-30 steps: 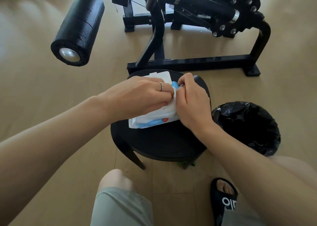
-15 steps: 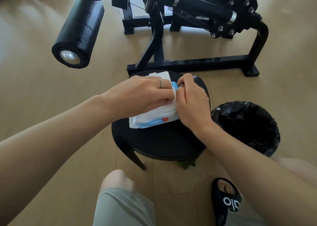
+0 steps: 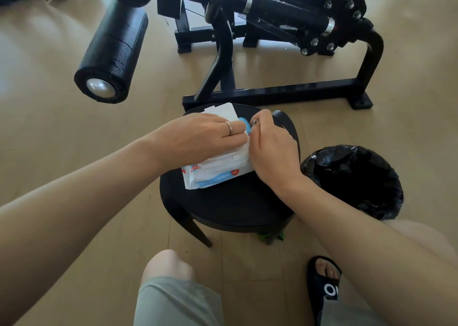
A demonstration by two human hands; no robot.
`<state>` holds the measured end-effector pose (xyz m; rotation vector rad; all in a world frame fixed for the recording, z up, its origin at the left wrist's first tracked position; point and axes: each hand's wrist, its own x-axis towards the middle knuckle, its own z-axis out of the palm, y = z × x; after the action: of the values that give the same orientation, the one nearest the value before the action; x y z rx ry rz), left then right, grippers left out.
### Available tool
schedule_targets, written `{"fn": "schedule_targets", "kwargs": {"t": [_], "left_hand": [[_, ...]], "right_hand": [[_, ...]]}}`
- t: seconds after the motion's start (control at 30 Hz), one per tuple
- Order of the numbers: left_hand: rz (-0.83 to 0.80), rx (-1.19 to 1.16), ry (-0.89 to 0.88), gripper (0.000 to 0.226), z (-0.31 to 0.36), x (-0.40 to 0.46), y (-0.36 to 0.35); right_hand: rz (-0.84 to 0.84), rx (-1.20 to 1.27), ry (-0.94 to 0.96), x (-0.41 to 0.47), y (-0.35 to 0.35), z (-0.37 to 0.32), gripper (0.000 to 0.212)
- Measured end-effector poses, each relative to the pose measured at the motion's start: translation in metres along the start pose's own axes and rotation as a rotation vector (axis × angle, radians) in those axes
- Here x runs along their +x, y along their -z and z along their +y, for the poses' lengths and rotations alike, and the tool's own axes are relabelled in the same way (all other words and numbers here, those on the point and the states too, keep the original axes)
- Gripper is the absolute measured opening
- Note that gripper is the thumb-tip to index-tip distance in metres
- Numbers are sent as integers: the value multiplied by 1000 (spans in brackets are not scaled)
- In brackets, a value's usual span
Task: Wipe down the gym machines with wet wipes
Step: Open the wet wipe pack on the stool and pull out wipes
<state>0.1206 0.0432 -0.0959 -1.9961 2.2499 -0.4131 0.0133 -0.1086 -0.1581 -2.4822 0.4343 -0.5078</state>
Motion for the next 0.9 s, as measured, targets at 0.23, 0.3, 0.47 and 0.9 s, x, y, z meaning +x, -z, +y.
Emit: {"fn": "schedule_targets", "kwargs": {"t": [0.23,0.3,0.47,0.9], "left_hand": [[3,-32,27,55,2,-4,-4],[-18,-37,35,50,1,-6,-3],[-31,-7,13,38,2,-11,1],[-25,-66,233,22,12,-10,2]], "right_hand": [[16,-13,-51,3,0,-1,24],[21,-18,-52,4,0,-1,24],[41,-56,-25,4,-5,-1,23],[22,-146,-7,6,-7,0,34]]}}
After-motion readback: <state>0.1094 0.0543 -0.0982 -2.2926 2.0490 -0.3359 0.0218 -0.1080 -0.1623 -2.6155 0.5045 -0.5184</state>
